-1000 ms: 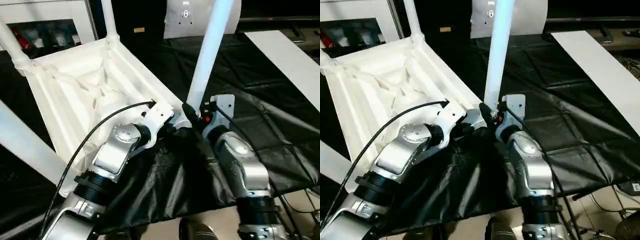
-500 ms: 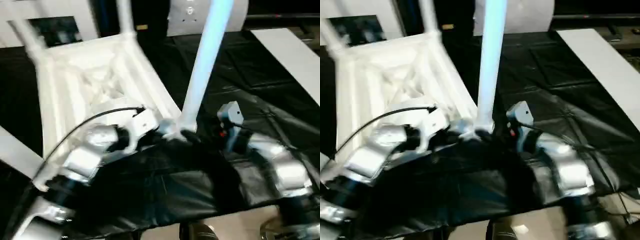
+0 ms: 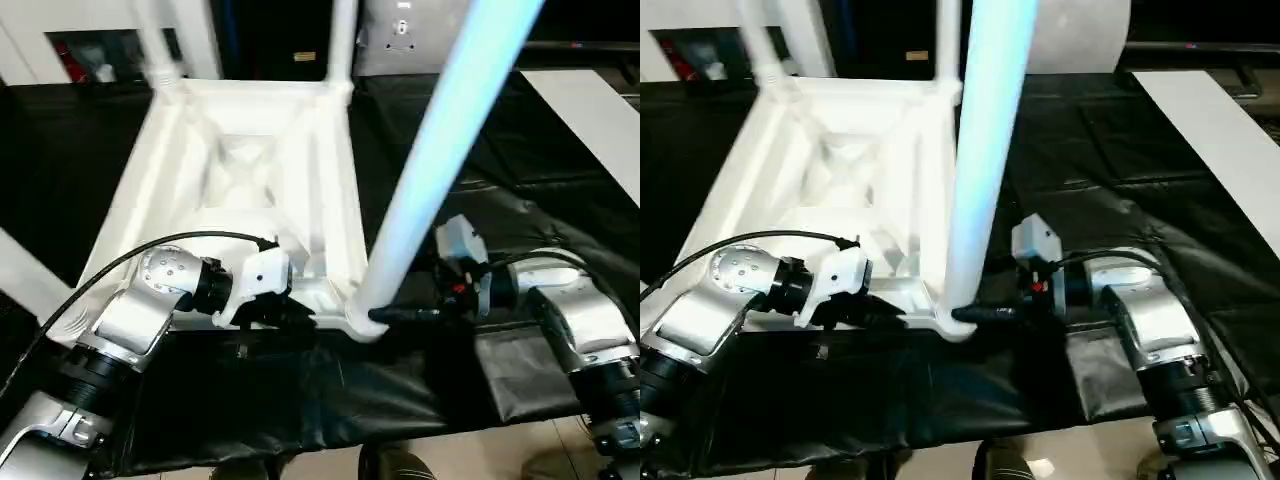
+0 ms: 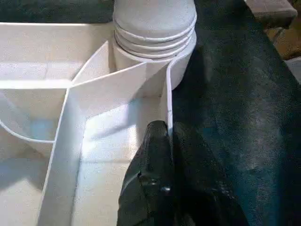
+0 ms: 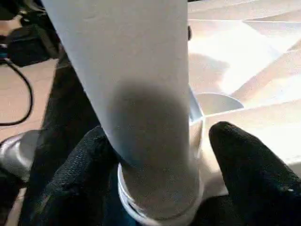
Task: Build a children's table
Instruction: Rotate leg to tighten
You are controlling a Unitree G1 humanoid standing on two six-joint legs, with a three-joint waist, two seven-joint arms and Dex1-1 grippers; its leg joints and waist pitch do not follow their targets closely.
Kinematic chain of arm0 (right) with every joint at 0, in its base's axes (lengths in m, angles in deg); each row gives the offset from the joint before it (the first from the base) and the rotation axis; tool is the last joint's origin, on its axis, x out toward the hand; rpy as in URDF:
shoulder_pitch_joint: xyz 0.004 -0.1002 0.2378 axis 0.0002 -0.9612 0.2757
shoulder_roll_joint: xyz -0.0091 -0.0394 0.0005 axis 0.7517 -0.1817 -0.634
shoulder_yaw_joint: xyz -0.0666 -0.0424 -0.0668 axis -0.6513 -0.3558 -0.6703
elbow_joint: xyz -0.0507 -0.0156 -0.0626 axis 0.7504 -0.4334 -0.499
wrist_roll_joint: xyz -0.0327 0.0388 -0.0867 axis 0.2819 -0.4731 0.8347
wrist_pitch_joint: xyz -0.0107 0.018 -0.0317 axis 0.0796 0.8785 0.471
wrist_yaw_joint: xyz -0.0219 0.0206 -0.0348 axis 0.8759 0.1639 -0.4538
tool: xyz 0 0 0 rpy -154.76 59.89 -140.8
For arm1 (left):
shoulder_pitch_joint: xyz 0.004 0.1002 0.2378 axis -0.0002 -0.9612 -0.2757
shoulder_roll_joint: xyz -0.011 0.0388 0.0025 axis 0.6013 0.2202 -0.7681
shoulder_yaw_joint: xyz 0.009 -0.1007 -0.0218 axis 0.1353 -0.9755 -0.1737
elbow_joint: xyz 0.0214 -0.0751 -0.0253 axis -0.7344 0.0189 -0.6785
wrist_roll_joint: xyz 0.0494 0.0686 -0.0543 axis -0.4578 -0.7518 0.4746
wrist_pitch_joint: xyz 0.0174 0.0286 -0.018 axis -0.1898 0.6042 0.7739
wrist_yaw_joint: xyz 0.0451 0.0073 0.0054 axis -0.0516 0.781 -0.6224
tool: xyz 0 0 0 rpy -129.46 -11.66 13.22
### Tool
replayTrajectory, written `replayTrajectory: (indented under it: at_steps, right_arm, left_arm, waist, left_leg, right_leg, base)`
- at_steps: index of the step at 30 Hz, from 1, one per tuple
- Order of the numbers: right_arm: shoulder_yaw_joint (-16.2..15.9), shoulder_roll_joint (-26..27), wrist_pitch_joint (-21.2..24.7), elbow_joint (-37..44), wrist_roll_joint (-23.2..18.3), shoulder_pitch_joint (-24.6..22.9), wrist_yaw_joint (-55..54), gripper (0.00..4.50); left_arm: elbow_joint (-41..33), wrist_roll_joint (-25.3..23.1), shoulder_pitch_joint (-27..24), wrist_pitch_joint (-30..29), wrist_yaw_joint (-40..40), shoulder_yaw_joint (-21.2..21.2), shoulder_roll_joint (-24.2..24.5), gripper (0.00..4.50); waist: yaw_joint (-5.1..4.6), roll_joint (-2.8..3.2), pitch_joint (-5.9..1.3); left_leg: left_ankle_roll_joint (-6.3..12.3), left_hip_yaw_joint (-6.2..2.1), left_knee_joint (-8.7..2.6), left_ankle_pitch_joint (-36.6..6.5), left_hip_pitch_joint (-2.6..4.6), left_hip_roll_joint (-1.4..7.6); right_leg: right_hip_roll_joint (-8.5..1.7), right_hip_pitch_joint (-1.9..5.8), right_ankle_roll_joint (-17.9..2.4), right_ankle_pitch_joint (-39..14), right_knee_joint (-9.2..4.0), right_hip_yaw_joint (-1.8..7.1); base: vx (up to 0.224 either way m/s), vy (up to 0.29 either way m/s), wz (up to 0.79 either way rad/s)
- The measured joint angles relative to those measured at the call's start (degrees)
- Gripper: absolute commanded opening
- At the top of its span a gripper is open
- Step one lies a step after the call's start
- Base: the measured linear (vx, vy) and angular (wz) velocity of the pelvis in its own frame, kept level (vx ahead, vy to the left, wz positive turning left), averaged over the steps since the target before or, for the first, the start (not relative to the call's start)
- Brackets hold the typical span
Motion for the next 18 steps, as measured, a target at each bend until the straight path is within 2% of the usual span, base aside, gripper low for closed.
replayTrajectory:
  at_steps: [10, 18]
  right_arm:
    - [-1.2, 0.0, 0.2, -1.4, -1.1, 1.0, 4.0, 2.16]
    - [-0.9, -0.1, 1.8, -0.8, -1.2, 0.7, 3.9, 1.99]
  left_arm:
    - [1.5, 0.0, 1.0, 1.5, -1.8, 0.4, 0.1, 0.00]
    - [2.2, 0.3, 1.3, 1.3, -1.9, 0.5, -0.4, 0.00]
  waist:
    - [0.24, -0.07, 0.00]
    - [0.71, -0.07, -0.01]
  left_leg:
    - [0.00, -0.01, 0.29, 0.0, 0.00, 0.05]
    - [0.00, -0.01, 0.33, 0.0, 0.02, 0.08]
  right_leg:
    - [0.00, 0.02, 0.0, 0.0, 0.24, 0.01]
    - [0.00, 0.01, 0.0, 0.0, 0.32, 0.00]
  base:
    - [0.000, 0.000, 0.00]
    - [0.000, 0.000, 0.00]
